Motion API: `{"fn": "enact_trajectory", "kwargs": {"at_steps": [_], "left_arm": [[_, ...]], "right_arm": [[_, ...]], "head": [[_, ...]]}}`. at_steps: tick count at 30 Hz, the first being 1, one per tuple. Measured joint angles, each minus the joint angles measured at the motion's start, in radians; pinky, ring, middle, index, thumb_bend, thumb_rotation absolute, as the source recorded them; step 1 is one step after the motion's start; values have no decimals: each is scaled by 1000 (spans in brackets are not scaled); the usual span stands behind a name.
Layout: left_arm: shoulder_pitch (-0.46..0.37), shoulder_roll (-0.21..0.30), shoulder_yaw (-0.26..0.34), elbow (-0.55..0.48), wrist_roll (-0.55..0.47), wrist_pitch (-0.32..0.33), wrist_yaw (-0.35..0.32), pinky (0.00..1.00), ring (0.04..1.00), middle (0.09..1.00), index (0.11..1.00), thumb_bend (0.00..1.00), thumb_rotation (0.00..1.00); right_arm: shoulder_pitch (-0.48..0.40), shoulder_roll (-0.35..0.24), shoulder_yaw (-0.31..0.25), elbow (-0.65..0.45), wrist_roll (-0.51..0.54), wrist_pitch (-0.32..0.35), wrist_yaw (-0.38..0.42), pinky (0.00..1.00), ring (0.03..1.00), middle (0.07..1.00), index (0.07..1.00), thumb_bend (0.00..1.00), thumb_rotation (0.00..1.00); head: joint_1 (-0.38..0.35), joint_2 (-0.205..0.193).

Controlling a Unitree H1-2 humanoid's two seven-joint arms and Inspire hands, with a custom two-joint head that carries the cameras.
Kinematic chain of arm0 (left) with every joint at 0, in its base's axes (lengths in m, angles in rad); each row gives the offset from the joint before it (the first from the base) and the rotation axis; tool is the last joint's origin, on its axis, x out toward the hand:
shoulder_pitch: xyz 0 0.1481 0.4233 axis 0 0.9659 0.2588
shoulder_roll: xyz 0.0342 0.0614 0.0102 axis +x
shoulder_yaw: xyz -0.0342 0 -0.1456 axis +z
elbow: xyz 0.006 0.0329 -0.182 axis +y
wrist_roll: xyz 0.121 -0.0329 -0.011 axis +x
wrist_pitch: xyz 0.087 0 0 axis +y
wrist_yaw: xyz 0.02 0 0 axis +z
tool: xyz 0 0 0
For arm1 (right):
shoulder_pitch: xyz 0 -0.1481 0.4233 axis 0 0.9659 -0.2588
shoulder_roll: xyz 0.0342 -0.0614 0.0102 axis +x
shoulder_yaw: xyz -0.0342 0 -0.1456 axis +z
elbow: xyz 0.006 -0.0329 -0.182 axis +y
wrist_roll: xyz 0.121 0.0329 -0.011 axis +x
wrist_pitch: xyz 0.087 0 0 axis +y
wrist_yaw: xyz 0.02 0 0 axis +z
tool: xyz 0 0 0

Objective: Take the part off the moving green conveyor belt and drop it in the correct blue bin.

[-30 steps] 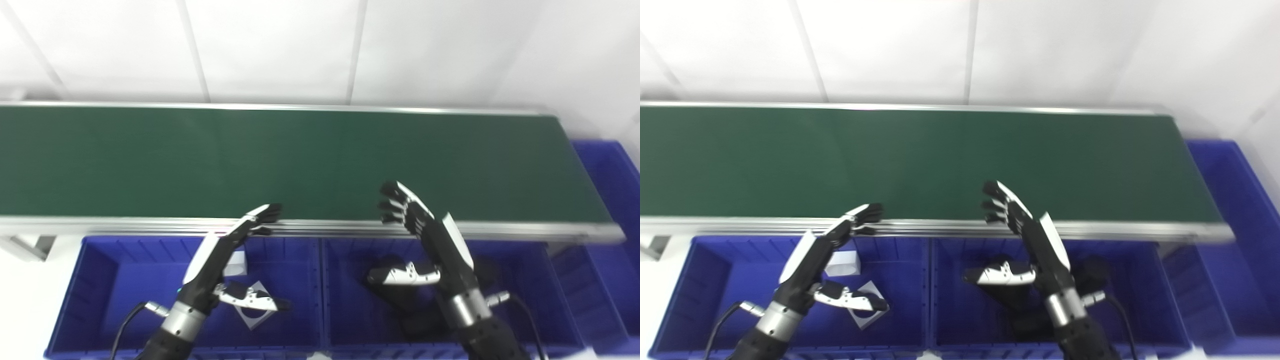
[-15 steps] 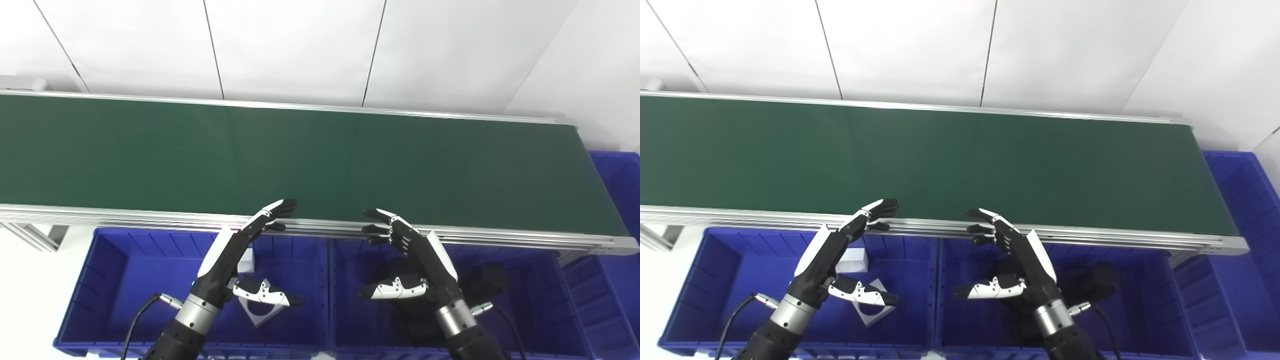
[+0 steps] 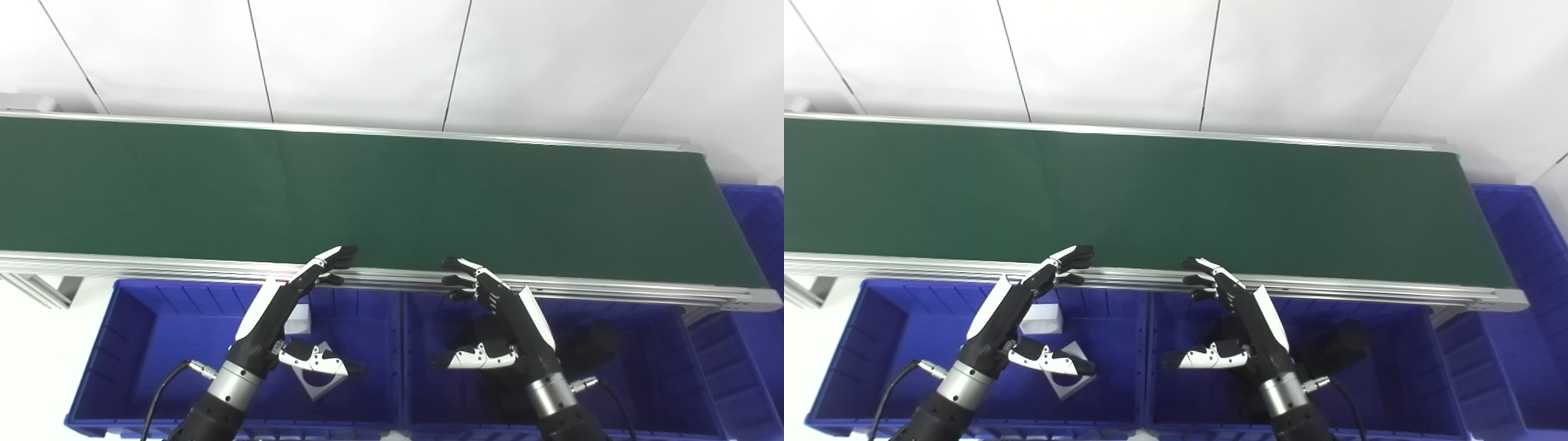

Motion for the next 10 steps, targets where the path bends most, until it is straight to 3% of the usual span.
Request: {"fn": "enact_trajectory", "kwargs": {"at_steps": [10], "left_arm": [[-1, 5, -3, 15, 0, 0, 0, 727, 830, 865, 863, 1000, 178]], "right_arm": [[0, 6, 1, 21, -8, -2, -12, 656, 768, 874, 793, 993, 246]], "head": [[0, -5]]}}
